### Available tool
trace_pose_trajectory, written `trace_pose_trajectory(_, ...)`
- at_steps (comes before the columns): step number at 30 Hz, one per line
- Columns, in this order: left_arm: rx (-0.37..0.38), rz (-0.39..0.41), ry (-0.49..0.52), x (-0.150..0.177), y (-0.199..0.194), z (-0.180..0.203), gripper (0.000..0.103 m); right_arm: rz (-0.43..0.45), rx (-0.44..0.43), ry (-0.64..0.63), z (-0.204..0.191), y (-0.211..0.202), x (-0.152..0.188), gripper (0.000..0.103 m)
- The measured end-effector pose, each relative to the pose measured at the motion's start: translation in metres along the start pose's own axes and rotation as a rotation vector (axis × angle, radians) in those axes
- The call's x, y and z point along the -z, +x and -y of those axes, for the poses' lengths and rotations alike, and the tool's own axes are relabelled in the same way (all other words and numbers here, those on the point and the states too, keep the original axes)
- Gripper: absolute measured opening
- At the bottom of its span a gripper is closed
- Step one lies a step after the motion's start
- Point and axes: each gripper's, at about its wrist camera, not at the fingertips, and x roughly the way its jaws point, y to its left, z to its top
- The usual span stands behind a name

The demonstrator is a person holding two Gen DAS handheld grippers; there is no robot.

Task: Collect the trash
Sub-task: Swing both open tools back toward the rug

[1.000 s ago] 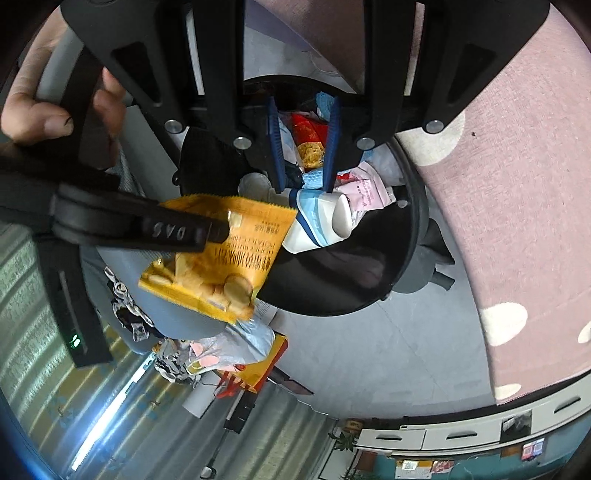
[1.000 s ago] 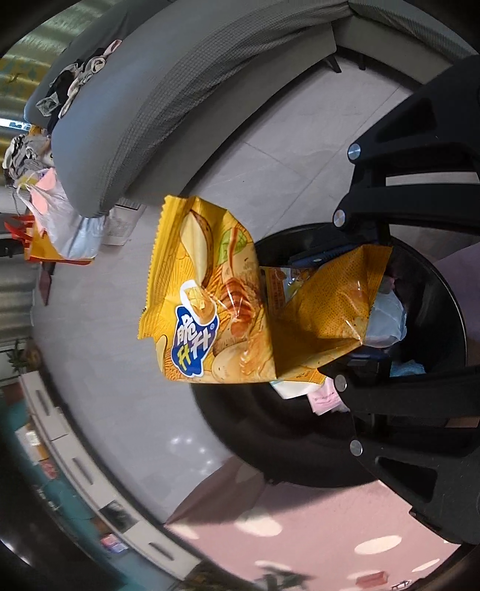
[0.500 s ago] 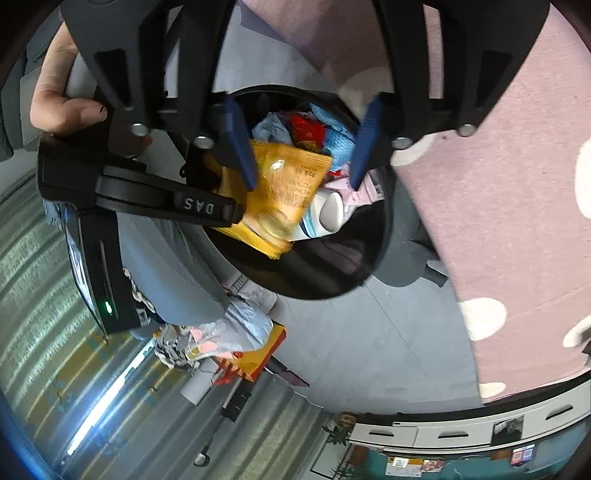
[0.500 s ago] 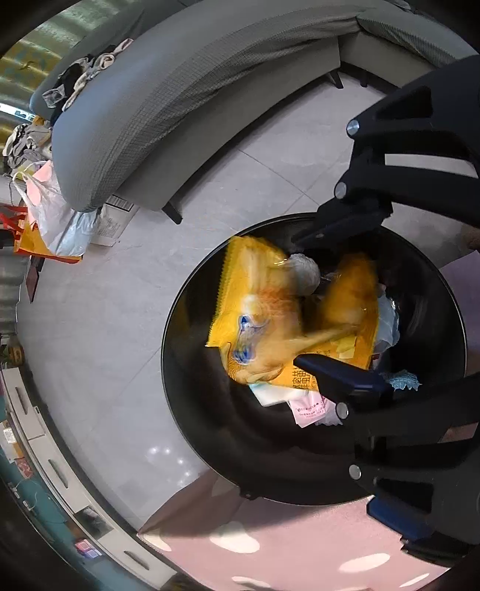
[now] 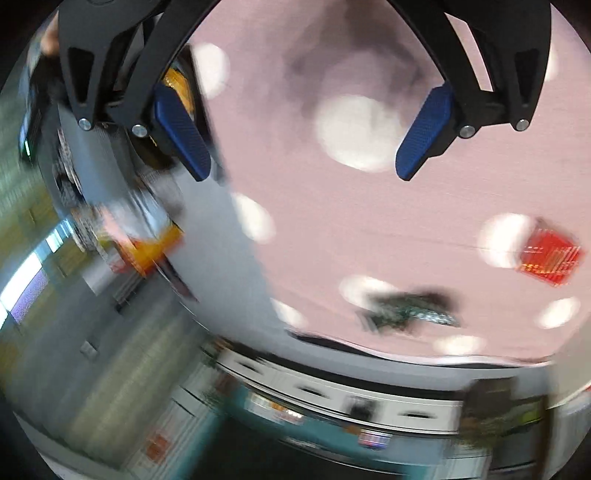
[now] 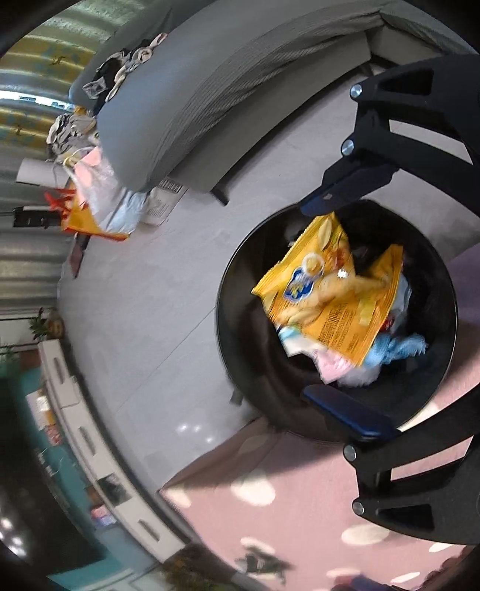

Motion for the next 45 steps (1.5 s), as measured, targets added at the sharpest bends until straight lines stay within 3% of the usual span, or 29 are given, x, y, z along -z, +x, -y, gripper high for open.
trace_pose_trajectory(6, -0.211, 0.084, -0.244, -0.032, -0.030, -0.105, 0.100, 0.037, -0.041, -0.024, -0.017, -0.008, -0.003, 0.092)
trace_pose_trajectory(10, -0.378, 0.064, -0.362, -0.049, -0.025, -0.163, 0.100, 0.037, -0.057, -0.033, -0.023, -0.009, -0.002, 0.092)
trace_pose_trajectory(12, -0.407, 0.020, -0.418, -0.056, -0.016, -0.181, 0.100, 0.037, -0.065, -0.033, -0.023, -0.009, -0.003, 0.092)
trace_pose_trajectory(15, -0.389, -0.046, -0.485, -0.062, 0.001, -0.201, 0.100, 0.037, -0.073, -0.021, -0.020, -0.008, -0.003, 0.092)
trace_pose_trajectory(22, -0.442, -0.111, -0.455, -0.076, 0.046, -0.208, 0.100, 0.029, -0.062, 0.029, -0.007, -0.004, -0.003, 0.092)
trace_pose_trajectory(25, -0.479, -0.094, -0.417, -0.078, 0.054, -0.203, 0.098, 0.028, -0.058, 0.039, -0.005, -0.003, -0.004, 0.092)
trace_pose_trajectory(28, -0.549, -0.054, -0.335, -0.075, 0.055, -0.192, 0.080, 0.029, -0.061, 0.041, -0.004, -0.003, -0.004, 0.092)
trace_pose_trajectory(33, -0.513, -0.033, -0.294, -0.063, 0.039, -0.190, 0.073, 0.033, -0.082, 0.032, -0.011, -0.004, -0.005, 0.092)
trace_pose_trajectory(38, -0.435, -0.020, -0.220, -0.026, 0.002, -0.185, 0.066, 0.039, -0.129, 0.024, -0.024, -0.005, -0.006, 0.092)
trace_pose_trajectory(45, -0.380, -0.043, -0.103, 0.032, -0.066, -0.204, 0.066, 0.035, -0.259, -0.049, -0.082, -0.006, 0.002, 0.092)
